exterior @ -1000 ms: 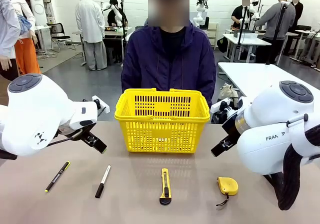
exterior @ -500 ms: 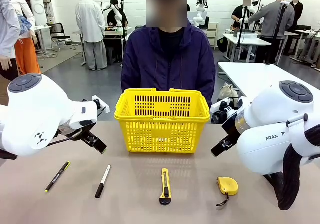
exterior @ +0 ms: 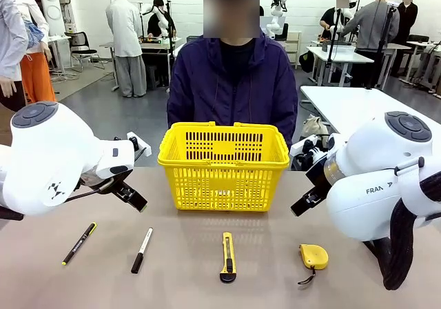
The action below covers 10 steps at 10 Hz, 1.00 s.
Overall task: Place the items the person wants into the basket.
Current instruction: Pick up the item the person points to and place it in the Market Basket.
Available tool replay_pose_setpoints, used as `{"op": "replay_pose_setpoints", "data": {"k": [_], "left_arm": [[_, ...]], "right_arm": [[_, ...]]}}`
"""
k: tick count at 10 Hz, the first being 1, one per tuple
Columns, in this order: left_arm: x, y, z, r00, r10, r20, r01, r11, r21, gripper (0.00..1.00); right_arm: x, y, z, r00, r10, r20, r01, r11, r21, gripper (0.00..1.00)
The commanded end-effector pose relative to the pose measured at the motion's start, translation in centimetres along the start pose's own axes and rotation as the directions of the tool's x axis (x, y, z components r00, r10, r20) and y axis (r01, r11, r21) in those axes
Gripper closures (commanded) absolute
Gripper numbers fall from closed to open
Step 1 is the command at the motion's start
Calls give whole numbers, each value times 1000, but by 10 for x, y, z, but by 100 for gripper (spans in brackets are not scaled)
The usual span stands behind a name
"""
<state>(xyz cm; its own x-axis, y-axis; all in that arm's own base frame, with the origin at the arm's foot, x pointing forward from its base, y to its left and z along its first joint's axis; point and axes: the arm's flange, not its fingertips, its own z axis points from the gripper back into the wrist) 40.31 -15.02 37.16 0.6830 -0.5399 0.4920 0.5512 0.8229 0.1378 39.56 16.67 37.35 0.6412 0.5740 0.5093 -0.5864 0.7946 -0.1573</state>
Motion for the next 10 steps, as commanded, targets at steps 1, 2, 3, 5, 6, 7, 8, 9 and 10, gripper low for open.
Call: {"op": "replay_pose_setpoints", "data": {"k": [1, 2, 3, 5, 6, 7, 8, 9, 10], "left_arm": [[-2, -6, 33, 999, -33, -9, 33, 999, 18, 0], [-1, -4, 67, 997, -67, -22, 68, 997, 33, 0], [3, -1, 106, 995, -90, -43, 93, 993, 78, 0], [17, 3, 162, 990, -119, -80, 127, 986, 107, 0], [28, 4, 189, 989, -127, -70, 135, 984, 115, 0], [41, 7, 213, 990, -129, -53, 135, 984, 113, 0], [54, 10, 229, 991, -125, -41, 129, 985, 117, 0], [58, 10, 242, 992, -123, -35, 127, 984, 127, 0], [59, 9, 250, 993, -115, -31, 118, 985, 126, 0]], "right_arm": [[-8, 12, 29, 1000, 21, 20, -20, 998, -61, 0], [-13, 19, 61, 1000, 17, 20, -15, 996, -94, 0], [-20, 27, 100, 1000, 1, 2, 0, 994, -113, 0], [-19, 40, 164, 999, 40, -18, -42, 987, -157, 0], [-12, 44, 196, 999, 45, -4, -45, 984, -170, 0], [-4, 47, 229, 999, 51, 5, -49, 980, -192, 0], [5, 51, 251, 999, 52, 12, -48, 975, -215, 0], [9, 56, 266, 998, 57, 11, -53, 971, -234, 0], [11, 60, 276, 998, 60, 20, -54, 968, -244, 0]]}}
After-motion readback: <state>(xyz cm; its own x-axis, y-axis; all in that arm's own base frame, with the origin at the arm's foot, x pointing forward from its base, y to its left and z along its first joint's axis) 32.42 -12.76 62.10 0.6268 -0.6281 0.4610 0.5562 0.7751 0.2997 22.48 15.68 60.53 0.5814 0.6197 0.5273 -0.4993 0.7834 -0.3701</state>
